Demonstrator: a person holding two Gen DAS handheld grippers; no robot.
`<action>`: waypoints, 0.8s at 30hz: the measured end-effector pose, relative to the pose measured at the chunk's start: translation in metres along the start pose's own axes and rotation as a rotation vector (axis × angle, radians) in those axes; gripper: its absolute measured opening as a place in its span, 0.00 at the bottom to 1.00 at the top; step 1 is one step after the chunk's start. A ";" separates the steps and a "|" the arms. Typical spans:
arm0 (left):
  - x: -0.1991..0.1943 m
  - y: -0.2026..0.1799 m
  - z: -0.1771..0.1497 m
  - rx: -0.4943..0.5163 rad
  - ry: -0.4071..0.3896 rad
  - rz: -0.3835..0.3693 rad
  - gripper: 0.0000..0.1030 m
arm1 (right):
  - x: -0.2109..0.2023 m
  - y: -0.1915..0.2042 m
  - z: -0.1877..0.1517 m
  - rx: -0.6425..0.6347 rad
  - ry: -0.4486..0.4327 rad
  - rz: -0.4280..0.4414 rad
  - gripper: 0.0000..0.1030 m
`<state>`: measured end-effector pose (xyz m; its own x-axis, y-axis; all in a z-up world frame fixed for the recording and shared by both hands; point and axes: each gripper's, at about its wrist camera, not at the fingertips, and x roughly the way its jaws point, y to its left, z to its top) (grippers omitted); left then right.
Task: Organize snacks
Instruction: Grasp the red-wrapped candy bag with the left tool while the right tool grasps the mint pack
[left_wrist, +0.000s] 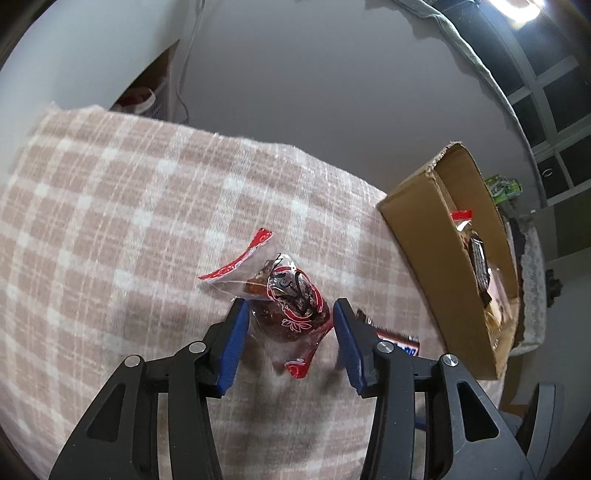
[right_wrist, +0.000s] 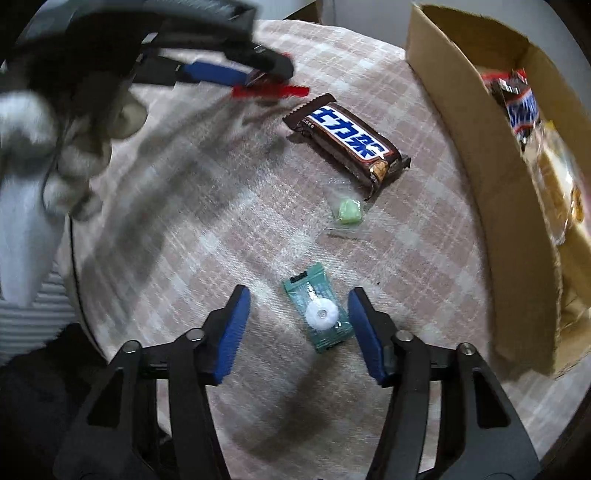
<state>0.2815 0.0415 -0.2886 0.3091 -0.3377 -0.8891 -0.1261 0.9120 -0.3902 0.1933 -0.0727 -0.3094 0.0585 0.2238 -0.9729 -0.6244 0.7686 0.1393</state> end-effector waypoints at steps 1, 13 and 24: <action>0.000 -0.001 0.001 0.001 -0.005 0.006 0.45 | 0.001 0.003 0.000 -0.017 0.003 -0.027 0.41; 0.011 0.001 0.011 -0.073 -0.004 0.028 0.44 | 0.005 0.028 -0.007 -0.063 0.012 -0.159 0.24; 0.005 0.005 -0.002 0.011 -0.022 0.041 0.31 | -0.002 0.003 -0.013 0.080 -0.024 -0.065 0.20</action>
<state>0.2806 0.0439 -0.2955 0.3245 -0.2953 -0.8986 -0.1285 0.9274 -0.3512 0.1815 -0.0782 -0.3098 0.1157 0.1855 -0.9758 -0.5547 0.8270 0.0914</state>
